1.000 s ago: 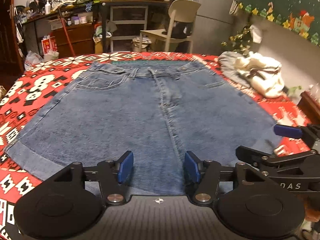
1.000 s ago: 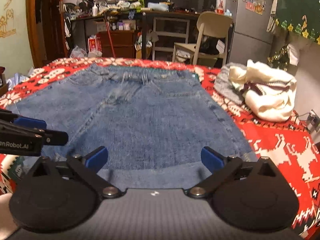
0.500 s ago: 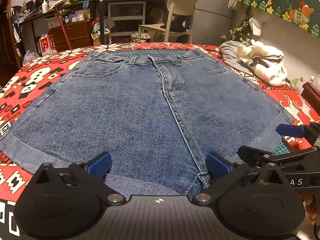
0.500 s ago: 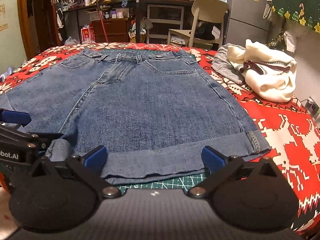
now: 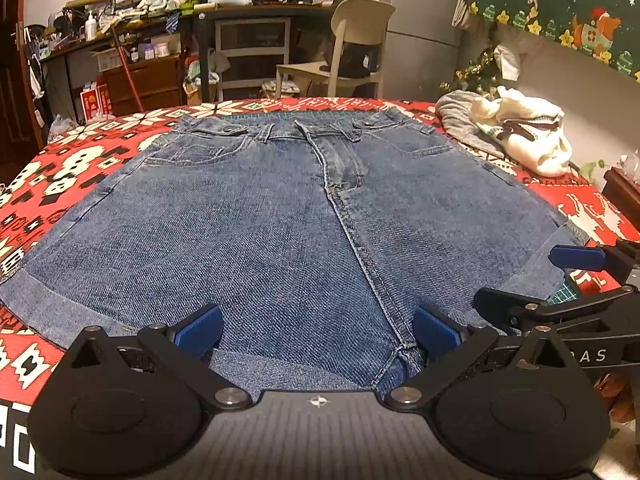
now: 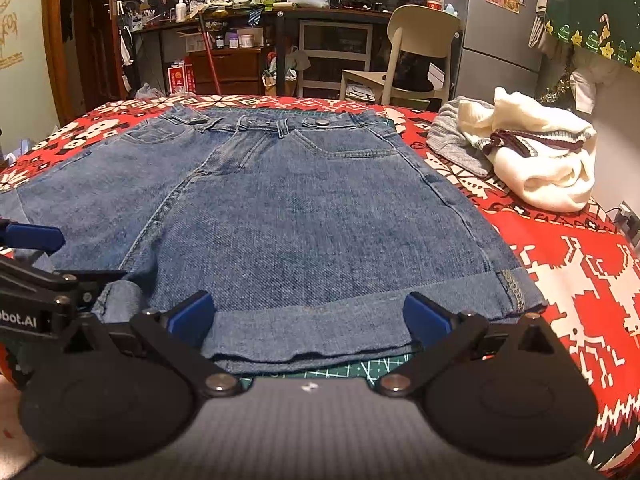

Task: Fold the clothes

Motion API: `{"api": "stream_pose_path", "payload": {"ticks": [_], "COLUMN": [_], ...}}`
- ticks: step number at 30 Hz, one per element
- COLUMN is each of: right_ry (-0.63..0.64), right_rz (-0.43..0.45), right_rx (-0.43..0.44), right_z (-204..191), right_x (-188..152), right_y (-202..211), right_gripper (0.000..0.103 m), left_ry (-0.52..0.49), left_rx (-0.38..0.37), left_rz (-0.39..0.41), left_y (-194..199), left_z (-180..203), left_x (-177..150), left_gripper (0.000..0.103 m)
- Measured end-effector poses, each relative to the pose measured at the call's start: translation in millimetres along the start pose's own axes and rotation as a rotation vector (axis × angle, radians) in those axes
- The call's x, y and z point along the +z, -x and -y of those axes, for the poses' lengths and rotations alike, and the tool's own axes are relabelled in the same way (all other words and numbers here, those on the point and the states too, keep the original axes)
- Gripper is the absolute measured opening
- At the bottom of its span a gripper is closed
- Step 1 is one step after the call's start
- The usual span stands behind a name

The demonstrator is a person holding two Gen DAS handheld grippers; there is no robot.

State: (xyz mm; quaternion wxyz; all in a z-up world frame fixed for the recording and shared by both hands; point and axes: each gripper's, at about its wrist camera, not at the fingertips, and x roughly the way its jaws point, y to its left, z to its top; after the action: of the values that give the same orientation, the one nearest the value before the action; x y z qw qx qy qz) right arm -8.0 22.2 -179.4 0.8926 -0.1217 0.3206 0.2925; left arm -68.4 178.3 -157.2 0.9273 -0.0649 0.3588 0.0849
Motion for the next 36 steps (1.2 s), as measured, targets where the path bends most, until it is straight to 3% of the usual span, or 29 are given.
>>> {"api": "stream_pose_path", "payload": {"ticks": [5, 10, 16, 26, 32, 36], "right_ry": [0.017, 0.037, 0.024, 0.027, 0.072, 0.069], "right_rz": [-0.018, 0.011, 0.051, -0.044, -0.111, -0.119], "right_rx": [0.000, 0.020, 0.012, 0.026, 0.021, 0.019], "right_z": [0, 1, 14, 28, 25, 21], "right_x": [5, 18, 55, 112, 113, 99], "right_y": [1, 14, 5, -77, -110, -106], "right_gripper": [0.102, 0.102, 0.102, 0.102, 0.102, 0.102], "left_ry": [0.036, 0.040, -0.010, -0.037, -0.095, -0.099], "left_rx": [0.010, 0.026, 0.017, 0.031, 0.027, 0.019], "left_rz": [-0.014, 0.070, 0.102, 0.013, -0.043, -0.058], "left_y": [5, 23, 7, -64, -85, -79], "left_z": [-5, -12, -26, -58, -62, -62], "left_x": [8, 21, 54, 97, 95, 83], "left_gripper": [0.103, 0.103, 0.102, 0.102, 0.098, 0.099]}}
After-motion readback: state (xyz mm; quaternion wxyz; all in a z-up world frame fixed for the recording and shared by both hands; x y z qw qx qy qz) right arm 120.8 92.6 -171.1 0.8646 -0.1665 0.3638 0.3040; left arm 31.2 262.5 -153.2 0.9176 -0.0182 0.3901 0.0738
